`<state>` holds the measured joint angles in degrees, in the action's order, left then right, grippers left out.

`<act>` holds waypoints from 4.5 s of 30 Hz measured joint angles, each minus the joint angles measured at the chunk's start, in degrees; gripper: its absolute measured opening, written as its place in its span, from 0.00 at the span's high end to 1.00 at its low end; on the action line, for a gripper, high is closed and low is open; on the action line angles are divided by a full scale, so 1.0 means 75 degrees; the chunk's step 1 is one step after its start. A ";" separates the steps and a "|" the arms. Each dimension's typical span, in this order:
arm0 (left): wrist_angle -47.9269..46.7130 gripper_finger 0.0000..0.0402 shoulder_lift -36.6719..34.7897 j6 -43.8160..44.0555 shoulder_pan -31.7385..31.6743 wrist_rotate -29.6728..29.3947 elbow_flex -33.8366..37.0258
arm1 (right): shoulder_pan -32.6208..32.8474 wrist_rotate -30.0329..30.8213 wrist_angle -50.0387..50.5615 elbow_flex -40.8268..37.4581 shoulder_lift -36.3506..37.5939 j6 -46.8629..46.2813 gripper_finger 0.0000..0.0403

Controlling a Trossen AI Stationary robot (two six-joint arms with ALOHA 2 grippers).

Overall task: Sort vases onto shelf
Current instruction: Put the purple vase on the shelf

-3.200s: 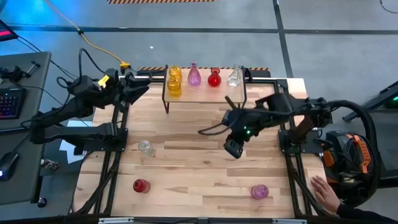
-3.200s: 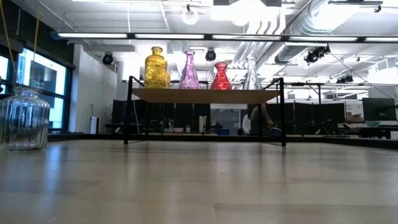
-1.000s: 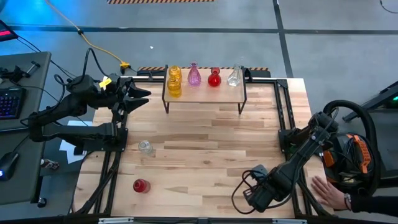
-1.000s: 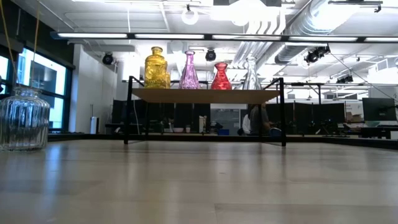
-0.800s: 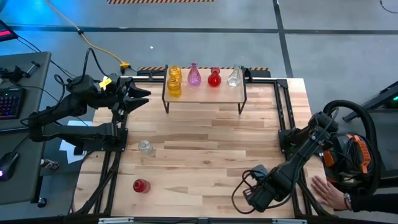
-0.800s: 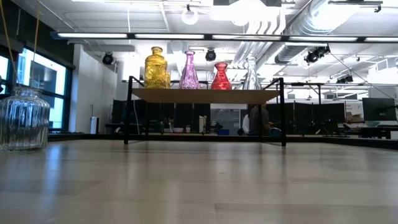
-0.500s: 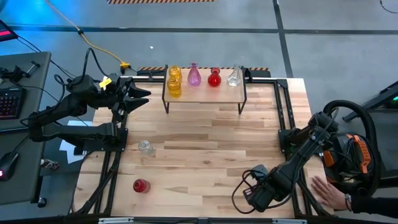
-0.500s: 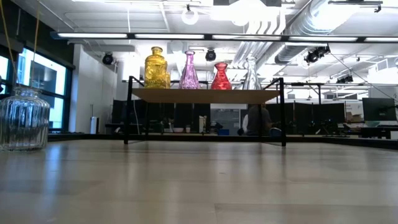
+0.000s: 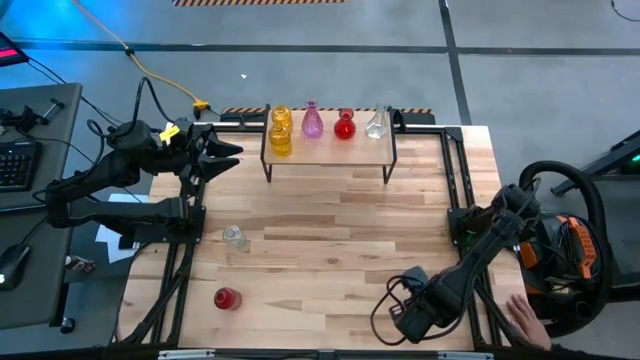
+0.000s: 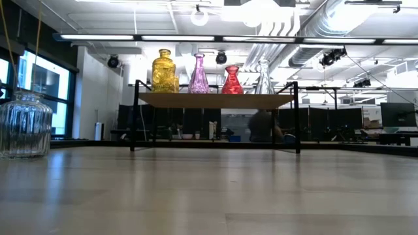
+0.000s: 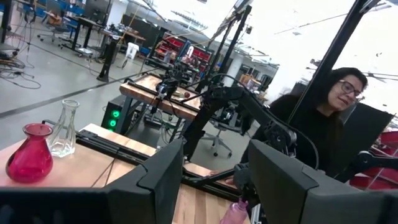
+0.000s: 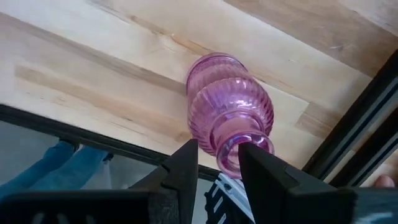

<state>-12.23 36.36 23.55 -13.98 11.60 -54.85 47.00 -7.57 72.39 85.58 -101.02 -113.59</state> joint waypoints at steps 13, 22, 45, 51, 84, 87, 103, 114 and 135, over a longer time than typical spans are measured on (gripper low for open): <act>0.0002 0.57 -0.0003 0.0032 -0.0003 -0.0009 0.0000 | -0.0023 -0.0086 0.0292 0.0026 -0.0311 0.0086 0.84; 0.0000 0.57 0.0000 0.0030 -0.0002 -0.0015 0.0000 | -0.0068 -0.0349 0.0450 0.0044 -0.0326 0.0273 0.96; -0.0008 0.57 0.0424 -0.0224 -0.0002 -0.0032 0.0000 | -0.1062 0.1364 0.2287 0.2386 -0.0361 0.2288 1.00; -0.0007 0.57 0.0578 -0.0224 0.0000 -0.0032 0.0000 | -0.1802 0.2110 0.2319 0.3327 -0.0326 0.3871 1.00; -0.0932 0.57 0.0896 0.0189 0.0000 -0.0738 0.0000 | -0.7563 0.1804 0.0322 0.4736 -0.0317 1.4035 1.00; -0.0962 0.57 0.0968 0.0188 0.0000 -0.0977 0.0000 | -0.7859 0.1751 0.0101 0.4736 -0.0317 1.4568 1.00; -0.0959 0.57 0.1805 -0.0219 -0.0152 -0.1245 0.0000 | -0.8474 0.1199 -0.0289 0.4733 -0.0326 1.6159 1.00; -0.0959 0.57 0.1865 -0.0383 -0.0407 -0.1244 0.0000 | -0.8760 0.0841 -0.0484 0.4727 -0.0496 1.7266 1.00; -0.0963 0.57 0.1865 -0.0582 -0.0415 -0.1234 0.0000 | -0.9014 0.1188 -0.0138 0.4724 -0.0945 1.8222 1.00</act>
<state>-19.45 50.35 19.18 -17.09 2.34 -54.85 -20.60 1.34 71.36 121.01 -108.10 23.08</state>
